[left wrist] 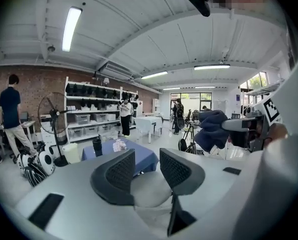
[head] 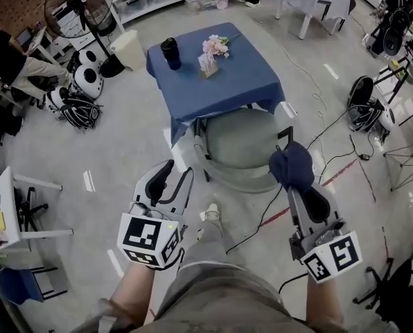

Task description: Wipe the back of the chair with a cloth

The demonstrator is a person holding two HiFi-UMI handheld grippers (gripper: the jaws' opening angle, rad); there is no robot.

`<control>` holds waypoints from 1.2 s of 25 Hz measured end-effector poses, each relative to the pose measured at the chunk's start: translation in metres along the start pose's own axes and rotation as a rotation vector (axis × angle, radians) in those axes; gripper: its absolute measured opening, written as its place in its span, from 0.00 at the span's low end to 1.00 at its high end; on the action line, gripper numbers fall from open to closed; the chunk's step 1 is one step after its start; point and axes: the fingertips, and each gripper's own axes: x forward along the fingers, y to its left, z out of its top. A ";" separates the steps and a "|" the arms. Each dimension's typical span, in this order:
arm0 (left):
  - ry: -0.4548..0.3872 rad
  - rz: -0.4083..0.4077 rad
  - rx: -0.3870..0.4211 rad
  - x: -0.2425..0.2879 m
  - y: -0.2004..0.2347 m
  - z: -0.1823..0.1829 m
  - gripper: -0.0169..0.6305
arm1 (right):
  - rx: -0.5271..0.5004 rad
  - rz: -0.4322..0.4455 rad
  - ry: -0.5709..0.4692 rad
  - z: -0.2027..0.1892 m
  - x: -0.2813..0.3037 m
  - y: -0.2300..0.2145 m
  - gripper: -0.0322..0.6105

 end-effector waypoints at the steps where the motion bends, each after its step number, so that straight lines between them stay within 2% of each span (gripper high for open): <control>1: 0.022 -0.006 -0.017 0.013 0.010 -0.005 0.29 | 0.002 -0.001 0.020 -0.003 0.016 -0.003 0.18; 6: 0.144 -0.046 -0.058 0.066 0.057 -0.041 0.30 | 0.010 -0.009 0.110 -0.025 0.089 -0.013 0.18; 9: 0.222 -0.079 -0.087 0.092 0.077 -0.069 0.32 | 0.010 -0.048 0.157 -0.044 0.125 -0.022 0.18; 16: 0.369 -0.135 -0.189 0.141 0.091 -0.128 0.34 | 0.026 -0.049 0.291 -0.091 0.180 -0.045 0.18; 23: 0.487 -0.126 -0.314 0.166 0.096 -0.180 0.34 | 0.060 -0.011 0.425 -0.137 0.207 -0.063 0.18; 30: 0.573 -0.071 -0.435 0.187 0.093 -0.219 0.34 | 0.083 0.098 0.514 -0.181 0.239 -0.072 0.18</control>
